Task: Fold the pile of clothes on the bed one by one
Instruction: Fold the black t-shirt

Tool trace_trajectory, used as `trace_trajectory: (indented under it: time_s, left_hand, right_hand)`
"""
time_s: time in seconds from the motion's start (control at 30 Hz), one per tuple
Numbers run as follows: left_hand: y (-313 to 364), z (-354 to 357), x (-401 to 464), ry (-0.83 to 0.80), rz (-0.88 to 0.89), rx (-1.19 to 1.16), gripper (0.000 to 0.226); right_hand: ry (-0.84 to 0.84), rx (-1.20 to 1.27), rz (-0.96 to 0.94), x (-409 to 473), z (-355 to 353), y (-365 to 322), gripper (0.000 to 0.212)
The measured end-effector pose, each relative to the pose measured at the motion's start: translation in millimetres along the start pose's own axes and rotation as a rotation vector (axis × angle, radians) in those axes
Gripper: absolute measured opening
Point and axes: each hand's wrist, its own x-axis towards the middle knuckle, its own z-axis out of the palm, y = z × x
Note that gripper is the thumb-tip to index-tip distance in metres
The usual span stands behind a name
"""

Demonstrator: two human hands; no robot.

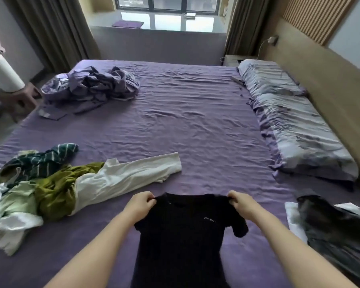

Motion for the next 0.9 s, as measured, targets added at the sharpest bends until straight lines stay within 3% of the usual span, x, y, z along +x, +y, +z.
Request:
trace_trajectory:
  time_s: [0.27,0.4,0.57,0.7,0.9]
  left_hand:
    - [-21,13,62,0.094,-0.097,0.146,0.017]
    - [-28,15,86,0.095,-0.007,0.338,0.013]
    - [-31,6,135,0.112,0.014,0.314,0.017]
    - [-31,7,190,0.128,0.022,0.338,0.019]
    - [-51,43,258,0.049,0.022,0.376,0.015]
  right_hand:
    - [0.219,-0.078,-0.047,83,19,3,0.02]
    - [0.249,-0.152,-0.011,116,23,8,0.02]
    - [0.238,-0.367,0.062,151,25,22,0.031]
    - [0.251,-0.257,0.02,189,35,33,0.018]
    - [0.263,-0.107,0.127,231,74,40,0.022]
